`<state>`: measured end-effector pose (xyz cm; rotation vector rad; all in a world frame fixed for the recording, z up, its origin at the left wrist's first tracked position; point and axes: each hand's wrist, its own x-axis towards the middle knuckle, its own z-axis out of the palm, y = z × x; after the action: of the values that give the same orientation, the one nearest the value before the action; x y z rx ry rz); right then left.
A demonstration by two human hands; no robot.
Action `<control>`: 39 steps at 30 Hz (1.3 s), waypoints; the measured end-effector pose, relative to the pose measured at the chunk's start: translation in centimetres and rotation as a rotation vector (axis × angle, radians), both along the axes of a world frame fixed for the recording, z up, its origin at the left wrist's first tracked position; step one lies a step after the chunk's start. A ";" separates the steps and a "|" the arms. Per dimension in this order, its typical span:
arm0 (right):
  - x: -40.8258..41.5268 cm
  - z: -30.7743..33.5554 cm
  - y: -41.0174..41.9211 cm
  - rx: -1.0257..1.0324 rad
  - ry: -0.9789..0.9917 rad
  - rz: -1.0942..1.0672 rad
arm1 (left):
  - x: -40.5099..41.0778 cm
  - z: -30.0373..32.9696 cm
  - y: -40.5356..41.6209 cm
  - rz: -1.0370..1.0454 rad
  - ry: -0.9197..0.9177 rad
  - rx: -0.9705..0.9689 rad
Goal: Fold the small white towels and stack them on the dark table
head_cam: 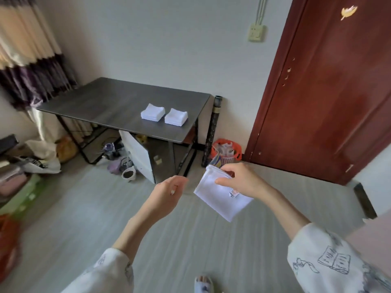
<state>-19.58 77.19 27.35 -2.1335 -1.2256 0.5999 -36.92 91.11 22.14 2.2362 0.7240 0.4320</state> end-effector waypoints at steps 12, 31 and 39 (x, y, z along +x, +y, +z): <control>5.9 -1.2 29.7 -0.010 0.024 0.219 | 6.5 0.2 27.0 -0.043 -0.005 -0.208; 23.9 -6.9 54.3 -0.054 0.562 -0.134 | 26.2 -2.2 56.5 -0.199 -0.012 -0.499; 30.8 -13.2 60.3 0.009 1.008 -0.512 | 36.2 -6.9 64.9 -0.221 0.133 -0.842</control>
<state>11.26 137.49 14.20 -1.6251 -0.1252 1.1924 -0.73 155.97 15.21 1.5199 0.5685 -0.1302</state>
